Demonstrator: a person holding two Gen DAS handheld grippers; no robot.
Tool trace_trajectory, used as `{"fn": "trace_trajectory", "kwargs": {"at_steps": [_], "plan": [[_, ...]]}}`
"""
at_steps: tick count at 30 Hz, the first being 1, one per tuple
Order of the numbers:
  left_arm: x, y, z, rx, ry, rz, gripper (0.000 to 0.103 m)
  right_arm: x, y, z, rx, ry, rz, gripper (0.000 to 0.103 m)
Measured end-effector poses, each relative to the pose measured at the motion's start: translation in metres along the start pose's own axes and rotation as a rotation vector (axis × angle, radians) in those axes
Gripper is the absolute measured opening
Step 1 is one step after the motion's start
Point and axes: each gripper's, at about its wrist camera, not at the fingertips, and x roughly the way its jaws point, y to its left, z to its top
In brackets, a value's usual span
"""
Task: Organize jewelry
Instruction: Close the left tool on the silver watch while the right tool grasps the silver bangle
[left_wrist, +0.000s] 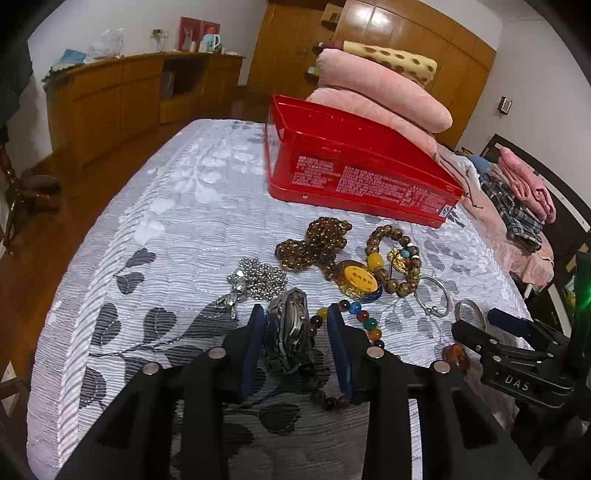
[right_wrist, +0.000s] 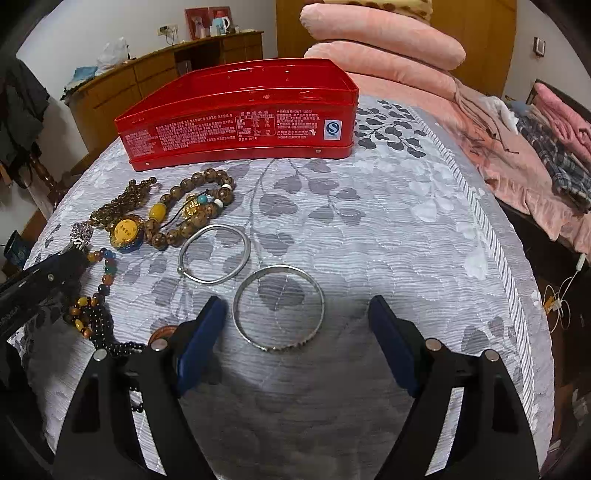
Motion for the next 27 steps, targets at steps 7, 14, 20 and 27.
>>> {"fn": "trace_trajectory", "kwargs": {"at_steps": [7,14,20,27], "plan": [[-0.002,0.005,0.001,-0.018,-0.003,0.001,0.023,-0.005,0.005,-0.004,-0.037,-0.025,0.009,0.051],[-0.010,0.003,-0.005,-0.008,-0.020,0.010,0.021,-0.009,0.003,-0.007,-0.025,-0.027,0.024,0.048],[-0.025,0.006,-0.012,-0.031,-0.050,-0.006,0.020,-0.016,-0.003,-0.013,-0.001,-0.030,0.055,0.048],[-0.043,0.006,-0.005,-0.031,-0.119,0.007,0.020,-0.027,-0.003,-0.011,0.001,-0.054,0.067,0.048]]}}
